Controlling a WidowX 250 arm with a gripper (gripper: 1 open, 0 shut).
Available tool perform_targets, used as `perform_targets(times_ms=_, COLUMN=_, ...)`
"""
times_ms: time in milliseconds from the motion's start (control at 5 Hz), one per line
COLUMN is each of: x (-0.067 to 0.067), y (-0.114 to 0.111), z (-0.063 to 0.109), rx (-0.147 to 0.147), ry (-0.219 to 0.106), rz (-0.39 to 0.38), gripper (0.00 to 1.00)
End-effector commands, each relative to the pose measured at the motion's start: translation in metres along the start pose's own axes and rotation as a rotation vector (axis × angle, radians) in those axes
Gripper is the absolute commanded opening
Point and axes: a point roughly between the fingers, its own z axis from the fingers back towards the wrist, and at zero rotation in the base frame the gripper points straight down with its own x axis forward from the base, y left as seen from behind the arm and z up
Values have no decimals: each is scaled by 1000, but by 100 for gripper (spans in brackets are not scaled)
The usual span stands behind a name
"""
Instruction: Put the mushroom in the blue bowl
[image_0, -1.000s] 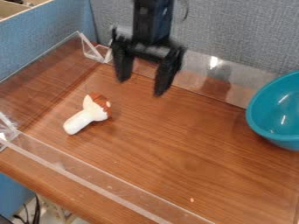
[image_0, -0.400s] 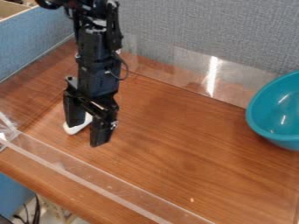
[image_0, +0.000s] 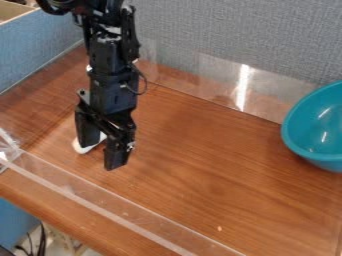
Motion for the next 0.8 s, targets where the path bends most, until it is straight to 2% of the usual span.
perform_targets(times_ms=0, x=0, y=4, z=14, rx=28, ry=-69, rz=17, gripper=100)
perform_targets(times_ms=600, x=1, y=6, z=15, rx=36, ry=-118, rz=21, gripper=100)
